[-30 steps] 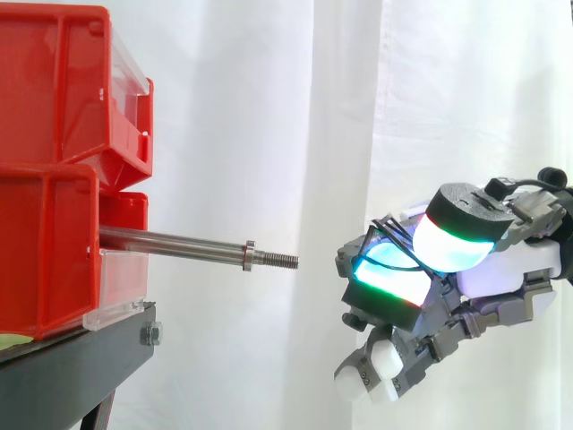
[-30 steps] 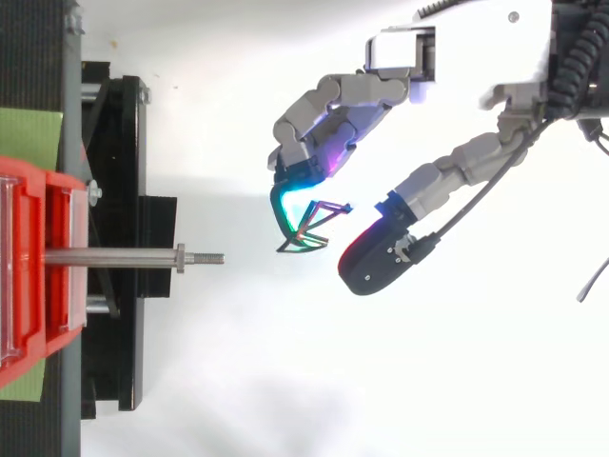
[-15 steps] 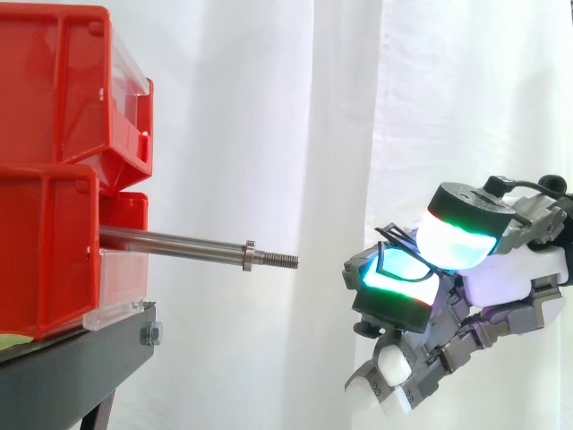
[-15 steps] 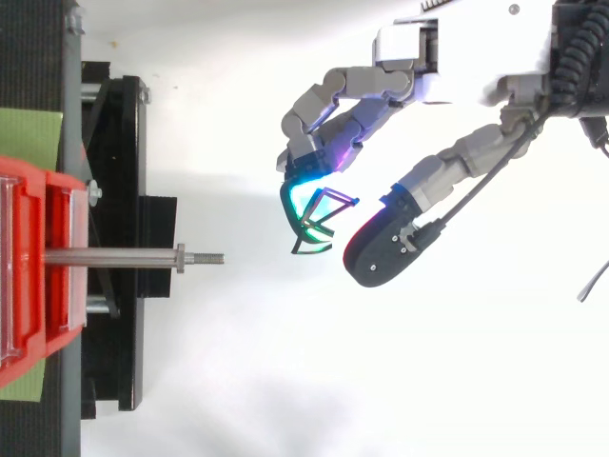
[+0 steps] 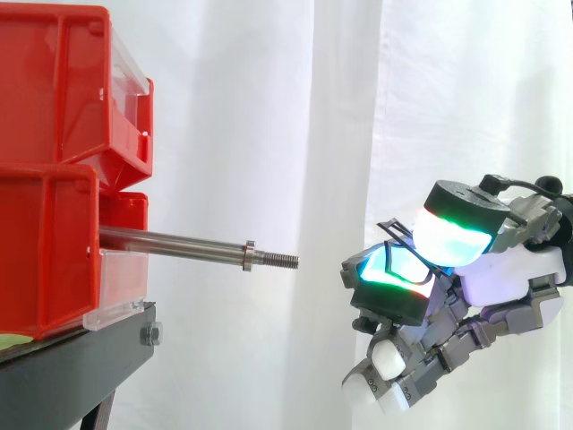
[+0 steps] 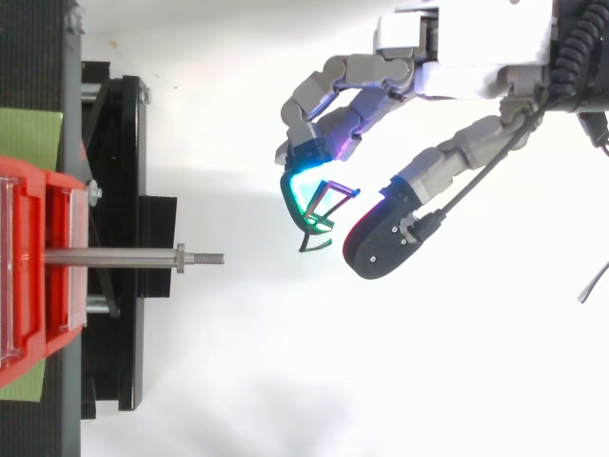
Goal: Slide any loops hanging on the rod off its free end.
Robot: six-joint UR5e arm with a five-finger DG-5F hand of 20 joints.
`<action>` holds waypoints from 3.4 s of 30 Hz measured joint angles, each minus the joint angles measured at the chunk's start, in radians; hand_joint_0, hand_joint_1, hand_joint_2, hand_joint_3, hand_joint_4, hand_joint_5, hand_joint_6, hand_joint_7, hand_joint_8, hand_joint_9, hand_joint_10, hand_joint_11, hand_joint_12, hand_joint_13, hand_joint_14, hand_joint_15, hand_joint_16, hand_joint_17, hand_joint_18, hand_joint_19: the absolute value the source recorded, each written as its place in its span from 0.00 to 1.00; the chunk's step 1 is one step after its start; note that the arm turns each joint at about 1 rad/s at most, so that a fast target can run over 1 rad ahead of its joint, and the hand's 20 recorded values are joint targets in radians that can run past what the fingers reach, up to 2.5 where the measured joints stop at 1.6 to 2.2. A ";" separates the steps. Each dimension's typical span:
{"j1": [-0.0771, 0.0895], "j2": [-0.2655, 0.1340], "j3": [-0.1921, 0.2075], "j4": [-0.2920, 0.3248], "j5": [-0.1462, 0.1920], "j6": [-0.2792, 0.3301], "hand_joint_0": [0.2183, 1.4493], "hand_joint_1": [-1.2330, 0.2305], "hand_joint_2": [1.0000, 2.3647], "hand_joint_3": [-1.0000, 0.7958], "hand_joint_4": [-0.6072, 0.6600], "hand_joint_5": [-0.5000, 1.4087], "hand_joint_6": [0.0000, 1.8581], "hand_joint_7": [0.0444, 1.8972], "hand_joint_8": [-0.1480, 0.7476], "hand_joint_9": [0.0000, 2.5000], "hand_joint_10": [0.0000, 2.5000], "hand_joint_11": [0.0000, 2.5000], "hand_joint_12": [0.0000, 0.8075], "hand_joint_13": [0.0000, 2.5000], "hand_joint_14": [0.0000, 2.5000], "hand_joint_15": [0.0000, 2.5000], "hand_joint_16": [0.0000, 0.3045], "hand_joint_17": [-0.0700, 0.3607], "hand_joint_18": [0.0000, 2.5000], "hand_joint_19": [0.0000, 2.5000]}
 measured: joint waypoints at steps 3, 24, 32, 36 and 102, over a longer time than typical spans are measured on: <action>0.000 0.000 0.000 0.000 0.002 0.005 0.30 0.26 0.00 0.28 0.57 0.16 0.45 0.66 0.43 0.27 0.00 0.06 0.29 0.23 0.00 0.00 0.12 0.36 0.20 0.03; 0.000 0.000 0.000 -0.011 0.008 0.028 0.30 0.32 0.01 0.37 0.54 0.15 0.45 0.68 0.43 0.26 0.00 0.07 0.30 0.22 0.00 0.00 0.12 0.36 0.19 0.04; 0.000 0.000 0.000 -0.012 0.008 0.029 0.33 0.27 0.00 0.28 0.55 0.15 0.45 0.65 0.41 0.25 0.00 0.06 0.29 0.21 0.00 0.00 0.12 0.36 0.18 0.03; -0.001 0.000 0.000 -0.013 0.008 0.029 0.33 0.26 0.00 0.28 0.55 0.15 0.45 0.64 0.41 0.25 0.00 0.06 0.29 0.21 0.00 0.00 0.12 0.36 0.18 0.02; -0.004 0.000 0.000 -0.045 0.008 0.077 0.25 0.36 0.00 0.28 0.58 0.16 0.44 0.61 0.43 0.29 0.00 0.07 0.29 0.25 0.00 0.00 0.13 0.36 0.21 0.04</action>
